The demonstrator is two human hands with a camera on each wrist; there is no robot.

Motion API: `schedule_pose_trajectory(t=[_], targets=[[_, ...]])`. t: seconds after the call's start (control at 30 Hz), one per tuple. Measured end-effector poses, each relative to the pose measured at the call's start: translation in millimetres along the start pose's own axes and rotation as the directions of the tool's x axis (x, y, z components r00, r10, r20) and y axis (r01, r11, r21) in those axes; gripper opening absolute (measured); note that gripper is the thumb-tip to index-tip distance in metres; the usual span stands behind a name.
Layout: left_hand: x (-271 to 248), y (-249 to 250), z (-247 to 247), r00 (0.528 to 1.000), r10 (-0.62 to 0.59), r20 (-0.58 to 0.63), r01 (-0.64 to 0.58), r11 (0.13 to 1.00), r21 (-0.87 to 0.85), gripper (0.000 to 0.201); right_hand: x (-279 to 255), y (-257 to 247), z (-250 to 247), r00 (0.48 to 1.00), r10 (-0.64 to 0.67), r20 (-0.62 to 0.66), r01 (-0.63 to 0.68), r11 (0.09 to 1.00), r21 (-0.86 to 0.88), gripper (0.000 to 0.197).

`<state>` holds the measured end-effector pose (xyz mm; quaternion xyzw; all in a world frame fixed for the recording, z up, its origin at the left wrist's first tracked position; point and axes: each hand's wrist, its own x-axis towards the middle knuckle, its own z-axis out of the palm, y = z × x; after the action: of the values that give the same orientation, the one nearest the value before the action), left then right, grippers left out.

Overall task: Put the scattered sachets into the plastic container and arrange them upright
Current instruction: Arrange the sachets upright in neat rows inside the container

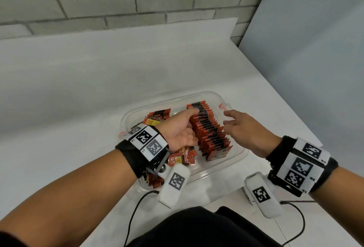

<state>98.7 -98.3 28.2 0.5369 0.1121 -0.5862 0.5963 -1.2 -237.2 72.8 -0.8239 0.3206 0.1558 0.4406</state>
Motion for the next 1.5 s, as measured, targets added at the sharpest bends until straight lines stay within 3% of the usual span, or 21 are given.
schedule_pose_trajectory(t=[0.57,0.8,0.9,1.0,1.13,1.27,1.4,1.5], targets=[[2,-3,6,1.000,-0.016,0.023,0.017,1.000,-0.025,0.077,4,5,-3,1.000,-0.027,-0.005,0.027,1.000,-0.007,0.053],[0,-6,9,0.998,0.011,0.061,-0.010,1.000,-0.010,0.062,3,7,-2,0.999,-0.048,0.023,0.048,0.999,-0.012,0.052],[-3,-5,5,0.998,0.024,0.064,-0.023,1.000,-0.009,0.068,2,7,-4,0.996,-0.090,0.001,0.090,0.995,-0.049,0.056],[-21,4,-7,0.993,0.096,0.062,-0.098,0.995,0.037,0.061,-1,-1,-8,0.984,-0.179,-0.028,0.173,0.975,-0.139,0.051],[-58,27,-39,0.956,0.294,0.012,-0.293,0.947,0.135,0.042,-1,-23,0,0.968,-0.251,0.006,0.249,0.953,-0.174,0.036],[-95,40,-86,0.860,0.488,-0.147,-0.417,0.840,0.347,0.029,6,-47,26,0.947,-0.272,0.170,0.313,0.897,-0.312,0.034],[-104,30,-130,0.776,0.556,-0.297,-0.291,0.734,0.614,0.021,14,-64,54,0.952,-0.174,0.250,0.286,0.795,-0.535,0.044],[-97,11,-143,0.829,0.477,-0.292,-0.218,0.756,0.617,0.027,18,-66,71,0.955,-0.088,0.285,0.239,0.798,-0.554,0.040]])
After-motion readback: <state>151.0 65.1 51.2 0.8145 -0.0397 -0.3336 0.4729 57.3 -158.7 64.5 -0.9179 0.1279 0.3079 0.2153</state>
